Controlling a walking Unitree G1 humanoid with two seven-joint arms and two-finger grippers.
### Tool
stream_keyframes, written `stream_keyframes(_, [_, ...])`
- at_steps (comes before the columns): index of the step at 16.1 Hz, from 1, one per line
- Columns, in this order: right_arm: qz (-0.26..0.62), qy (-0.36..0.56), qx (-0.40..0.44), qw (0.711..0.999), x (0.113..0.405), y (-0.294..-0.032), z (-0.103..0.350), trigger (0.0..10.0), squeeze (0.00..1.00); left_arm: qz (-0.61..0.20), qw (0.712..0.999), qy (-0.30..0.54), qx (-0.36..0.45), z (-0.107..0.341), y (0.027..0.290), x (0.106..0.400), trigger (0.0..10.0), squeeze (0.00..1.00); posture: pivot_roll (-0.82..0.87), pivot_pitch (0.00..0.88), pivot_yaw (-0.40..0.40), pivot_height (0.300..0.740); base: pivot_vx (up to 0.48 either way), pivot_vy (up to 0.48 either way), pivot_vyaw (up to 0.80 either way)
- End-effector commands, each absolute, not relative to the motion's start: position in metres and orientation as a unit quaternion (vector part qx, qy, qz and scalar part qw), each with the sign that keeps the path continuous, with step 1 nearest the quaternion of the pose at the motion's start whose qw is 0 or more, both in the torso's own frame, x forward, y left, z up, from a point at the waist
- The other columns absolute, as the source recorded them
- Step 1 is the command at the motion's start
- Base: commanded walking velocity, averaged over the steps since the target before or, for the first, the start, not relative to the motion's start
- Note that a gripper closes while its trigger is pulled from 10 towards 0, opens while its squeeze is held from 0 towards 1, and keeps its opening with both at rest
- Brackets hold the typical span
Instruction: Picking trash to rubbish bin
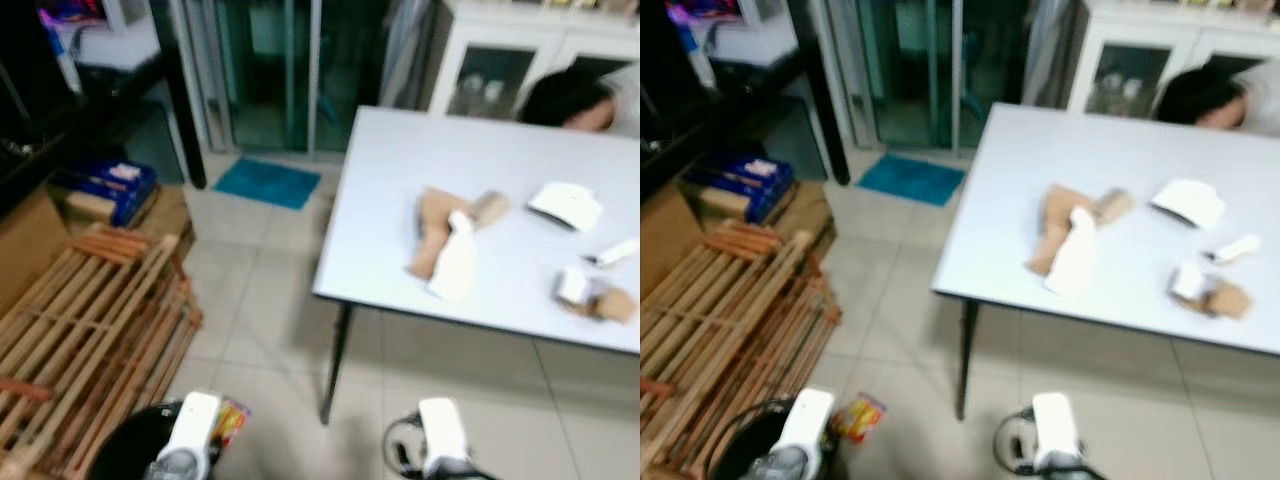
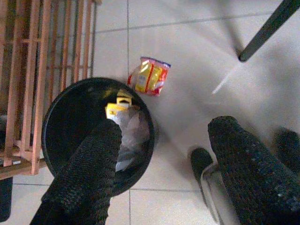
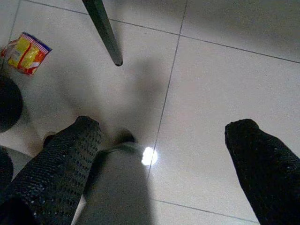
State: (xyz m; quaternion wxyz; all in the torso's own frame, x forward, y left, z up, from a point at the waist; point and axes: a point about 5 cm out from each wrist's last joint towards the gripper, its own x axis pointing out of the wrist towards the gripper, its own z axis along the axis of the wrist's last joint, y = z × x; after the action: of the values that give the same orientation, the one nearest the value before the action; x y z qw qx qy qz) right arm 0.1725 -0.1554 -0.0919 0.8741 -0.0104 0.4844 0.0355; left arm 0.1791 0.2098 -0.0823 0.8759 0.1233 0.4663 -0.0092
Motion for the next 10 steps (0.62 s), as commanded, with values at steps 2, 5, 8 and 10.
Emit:
stream_keyframes(2, [0.021,0.479,-0.01,0.878,0.175,-0.1649,-0.0901,10.0,0.0,-0.015,0.877,0.464,0.123,-0.0824,0.2043,0.1808,10.0,0.0,0.04,0.0,-0.005,0.74,0.0,-0.384,0.0])
stream_keyframes(5, [0.019,0.476,-0.009,0.879,0.1767,-0.1661,-0.0892,10.0,0.0,-0.013,0.876,0.466,0.121,-0.0832,0.2055,0.1786,10.0,0.0,0.04,0.0,-0.008,0.74,0.0,-0.372,0.0])
stream_keyframes(8, [0.018,0.472,-0.009,0.881,0.179,-0.1672,-0.088,10.0,0.0,-0.014,0.876,0.467,0.119,-0.0837,0.2038,0.1783,10.0,0.0,0.04,0.004,-0.012,0.74,0.0,-0.361,0.0])
stream_keyframes(10, [0.018,0.472,-0.01,0.882,0.1802,-0.1672,-0.0875,10.0,0.0,-0.013,0.876,0.467,0.118,-0.0835,0.2046,0.1784,10.0,0.0,0.05,0.002,-0.012,0.74,0.0,-0.356,0.0])
